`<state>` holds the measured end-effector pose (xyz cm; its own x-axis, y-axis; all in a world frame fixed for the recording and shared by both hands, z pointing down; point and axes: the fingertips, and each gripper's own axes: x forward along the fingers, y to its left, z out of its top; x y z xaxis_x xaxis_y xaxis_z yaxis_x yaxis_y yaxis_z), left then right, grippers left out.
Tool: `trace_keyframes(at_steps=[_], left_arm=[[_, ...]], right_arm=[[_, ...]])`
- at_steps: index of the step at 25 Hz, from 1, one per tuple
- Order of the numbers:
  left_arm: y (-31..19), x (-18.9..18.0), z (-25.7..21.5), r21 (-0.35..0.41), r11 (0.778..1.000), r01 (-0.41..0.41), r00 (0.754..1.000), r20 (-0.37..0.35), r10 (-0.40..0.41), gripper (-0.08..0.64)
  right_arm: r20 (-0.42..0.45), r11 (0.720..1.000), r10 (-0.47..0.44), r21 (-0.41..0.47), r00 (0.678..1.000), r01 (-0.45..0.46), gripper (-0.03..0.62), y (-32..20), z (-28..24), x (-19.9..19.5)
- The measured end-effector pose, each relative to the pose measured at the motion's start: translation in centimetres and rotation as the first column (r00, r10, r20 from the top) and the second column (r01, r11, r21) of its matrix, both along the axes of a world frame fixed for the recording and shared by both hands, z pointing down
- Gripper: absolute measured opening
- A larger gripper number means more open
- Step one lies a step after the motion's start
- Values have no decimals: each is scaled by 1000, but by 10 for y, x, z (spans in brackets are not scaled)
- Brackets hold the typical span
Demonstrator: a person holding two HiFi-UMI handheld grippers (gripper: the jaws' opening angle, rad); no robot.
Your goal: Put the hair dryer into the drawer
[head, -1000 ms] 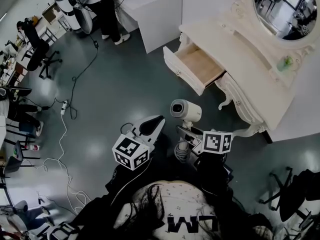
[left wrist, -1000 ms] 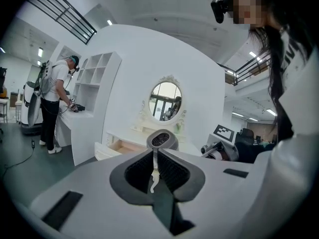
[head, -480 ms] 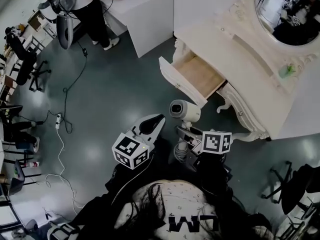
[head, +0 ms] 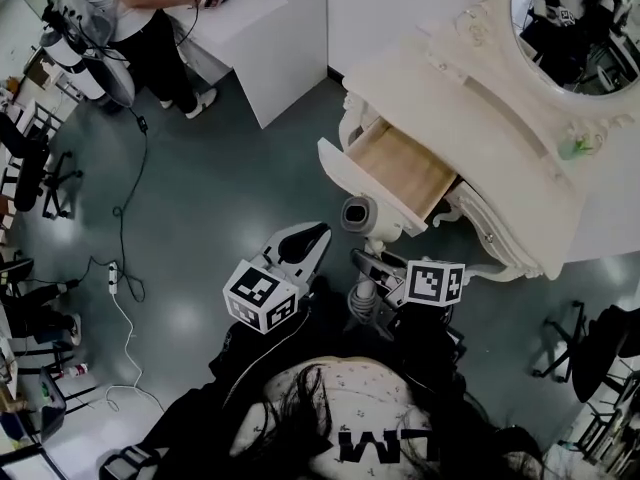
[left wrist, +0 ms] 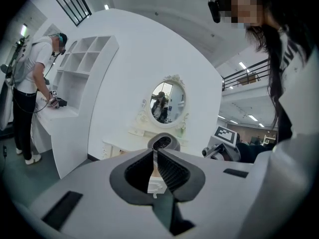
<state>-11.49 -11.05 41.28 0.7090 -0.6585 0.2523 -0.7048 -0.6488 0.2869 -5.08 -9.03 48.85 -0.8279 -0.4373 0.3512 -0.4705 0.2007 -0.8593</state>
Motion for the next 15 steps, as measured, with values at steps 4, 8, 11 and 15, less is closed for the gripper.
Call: trace_keyframes(at_steps=[4,8,11,15], left_arm=[[-23,-12,-1,5,999,-41,999,-11,41,5],[-39,-17,-1,12,996,-92,995,-22,93,6],[-46,-20,0,13,994,-111,993,-35,112,6],[-53,-19,3,4,991,-130,990,-50,130,6]], right_arm=[[-6,999,32,5,999,-32,213,-21,-3,-15],[-10,998,67,7,998,-67,213,-36,-4,-24],[-10,996,86,-5,996,-86,213,-42,-3,-28],[-27,994,108,-15,994,-108,213,-48,0,-25]])
